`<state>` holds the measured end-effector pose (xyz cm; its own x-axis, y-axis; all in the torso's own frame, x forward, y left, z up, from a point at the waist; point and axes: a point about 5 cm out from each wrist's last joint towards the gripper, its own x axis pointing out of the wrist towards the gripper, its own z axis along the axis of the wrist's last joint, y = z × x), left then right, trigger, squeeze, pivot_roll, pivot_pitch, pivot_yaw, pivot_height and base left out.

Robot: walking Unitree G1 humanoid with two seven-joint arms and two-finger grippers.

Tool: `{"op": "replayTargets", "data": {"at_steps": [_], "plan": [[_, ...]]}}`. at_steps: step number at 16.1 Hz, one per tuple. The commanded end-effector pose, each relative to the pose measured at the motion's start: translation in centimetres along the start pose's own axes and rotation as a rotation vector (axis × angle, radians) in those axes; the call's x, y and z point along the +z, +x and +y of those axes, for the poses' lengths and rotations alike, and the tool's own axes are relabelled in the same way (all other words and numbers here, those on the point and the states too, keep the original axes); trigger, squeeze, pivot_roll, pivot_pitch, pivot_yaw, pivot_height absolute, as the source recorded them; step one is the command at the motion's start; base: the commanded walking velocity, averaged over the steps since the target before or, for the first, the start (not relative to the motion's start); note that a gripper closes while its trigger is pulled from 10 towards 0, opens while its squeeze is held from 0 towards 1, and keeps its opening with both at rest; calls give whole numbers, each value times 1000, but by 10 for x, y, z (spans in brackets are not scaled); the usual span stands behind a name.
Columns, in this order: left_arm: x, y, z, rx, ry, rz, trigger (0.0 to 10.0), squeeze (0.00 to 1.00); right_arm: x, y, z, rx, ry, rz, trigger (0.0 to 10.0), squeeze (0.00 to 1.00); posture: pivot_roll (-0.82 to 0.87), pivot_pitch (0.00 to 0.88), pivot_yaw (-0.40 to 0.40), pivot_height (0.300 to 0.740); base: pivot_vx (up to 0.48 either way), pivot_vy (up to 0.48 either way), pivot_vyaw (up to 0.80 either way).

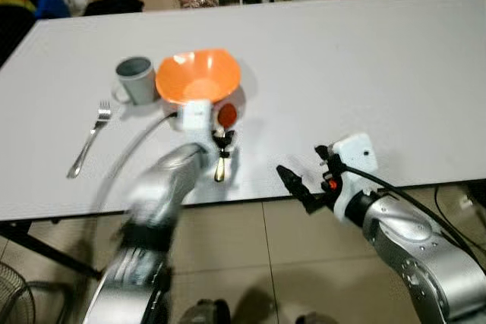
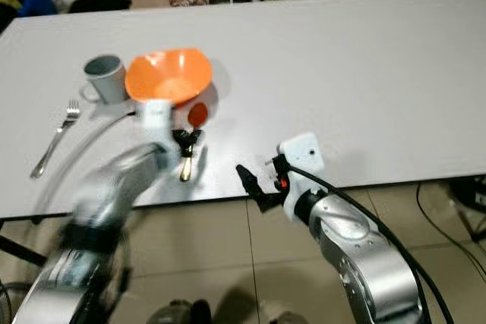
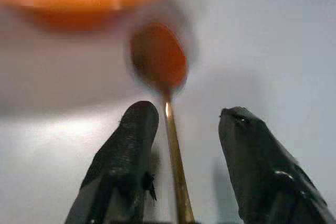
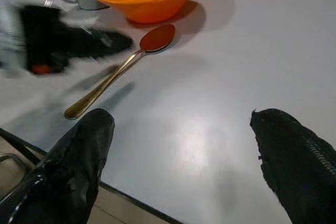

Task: Setting the table

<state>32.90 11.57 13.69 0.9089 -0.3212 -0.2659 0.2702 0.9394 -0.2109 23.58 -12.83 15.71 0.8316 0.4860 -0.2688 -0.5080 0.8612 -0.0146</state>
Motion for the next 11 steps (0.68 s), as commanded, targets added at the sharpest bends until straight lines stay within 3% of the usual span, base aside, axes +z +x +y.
{"op": "replayTargets", "data": {"at_steps": [1, 2, 3, 4, 5, 6, 8, 11], "plan": [[12, -18, -2, -36, 34, -138, 10000, 0, 1, 2, 4, 35, 12, -22, 10000, 0, -89, 43, 75, 740, 0, 0, 0], [8, -32, 2, 6, 19, -172, 10000, 0, 1, 2, 6, 45, 25, -34, 10000, 0, -80, 41, 72, 740, 0, 0, 0], [6, -54, 8, 77, 79, -232, 10000, 0, 1, 3, 7, 51, 39, -52, 10000, 0, -71, 38, 66, 740, 0, 0, 0], [4, -61, 8, 93, 107, -243, 10000, 0, 1, 3, 7, 54, 40, -55, 10000, 0, -61, 34, 61, 740, 0, 0, 0], [4, -83, 10, 154, 142, -260, 10000, 0, 0, 4, 9, 65, 30, -66, 10000, 16, -52, 32, 58, 740, 0, 0, 0], [5, -106, 9, 214, 132, -271, 10000, 0, 0, 5, 10, 68, 23, -81, 10000, 1000, -43, 29, 51, 740, 0, 0, 800], [-4, -129, 11, 274, 155, -257, 10000, 0, 2, 8, 13, 99, 23, -109, 10000, 1000, -30, 22, 37, 740, 0, 0, 800], [-12, -146, 17, 375, 246, -249, 10000, 0, -2, 10, 10, 86, 38, -139, 10000, 1000, -5, 0, 23, 740, 0, 0, 800]]}}
